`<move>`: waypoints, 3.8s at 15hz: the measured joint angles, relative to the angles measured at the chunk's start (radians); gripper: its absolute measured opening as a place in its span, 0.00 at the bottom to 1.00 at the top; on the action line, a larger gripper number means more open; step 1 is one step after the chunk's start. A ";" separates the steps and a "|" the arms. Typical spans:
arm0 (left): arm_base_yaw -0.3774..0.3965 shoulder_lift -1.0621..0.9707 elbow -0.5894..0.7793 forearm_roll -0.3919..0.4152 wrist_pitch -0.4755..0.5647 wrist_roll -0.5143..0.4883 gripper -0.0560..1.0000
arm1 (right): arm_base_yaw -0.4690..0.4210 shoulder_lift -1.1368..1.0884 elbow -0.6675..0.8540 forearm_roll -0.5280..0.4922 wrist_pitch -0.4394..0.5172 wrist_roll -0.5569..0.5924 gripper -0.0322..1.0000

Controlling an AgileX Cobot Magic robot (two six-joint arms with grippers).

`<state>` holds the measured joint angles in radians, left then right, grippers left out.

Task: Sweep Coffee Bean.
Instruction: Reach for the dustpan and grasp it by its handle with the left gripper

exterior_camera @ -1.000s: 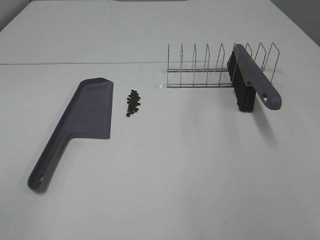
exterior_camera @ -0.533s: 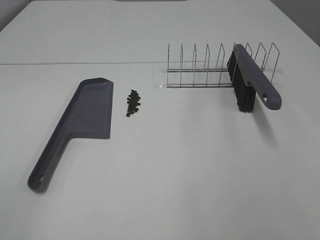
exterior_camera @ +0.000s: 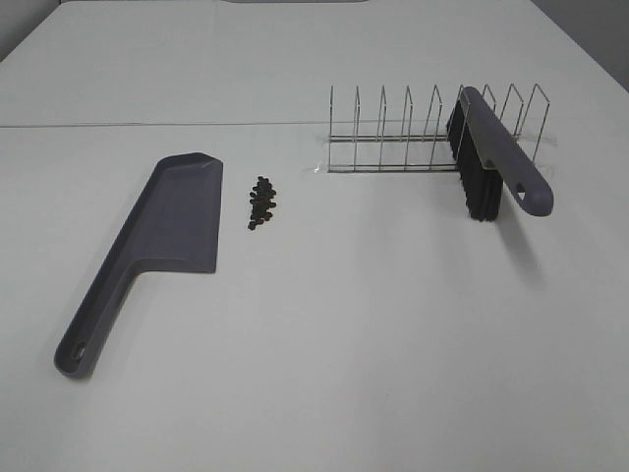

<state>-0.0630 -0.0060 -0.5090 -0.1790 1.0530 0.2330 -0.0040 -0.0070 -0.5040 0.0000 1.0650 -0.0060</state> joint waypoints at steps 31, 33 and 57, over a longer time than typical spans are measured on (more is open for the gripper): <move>0.000 0.000 0.000 0.000 0.000 0.000 0.55 | 0.000 0.000 0.000 0.000 0.000 0.001 0.69; 0.000 0.000 0.000 0.000 0.000 0.000 0.55 | 0.000 0.000 0.000 0.000 0.000 0.001 0.69; 0.000 0.247 -0.044 -0.063 -0.230 -0.020 0.58 | 0.000 0.000 0.000 0.000 0.000 0.001 0.69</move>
<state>-0.0630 0.2410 -0.5530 -0.2420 0.8230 0.2130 -0.0040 -0.0070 -0.5040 0.0000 1.0650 -0.0050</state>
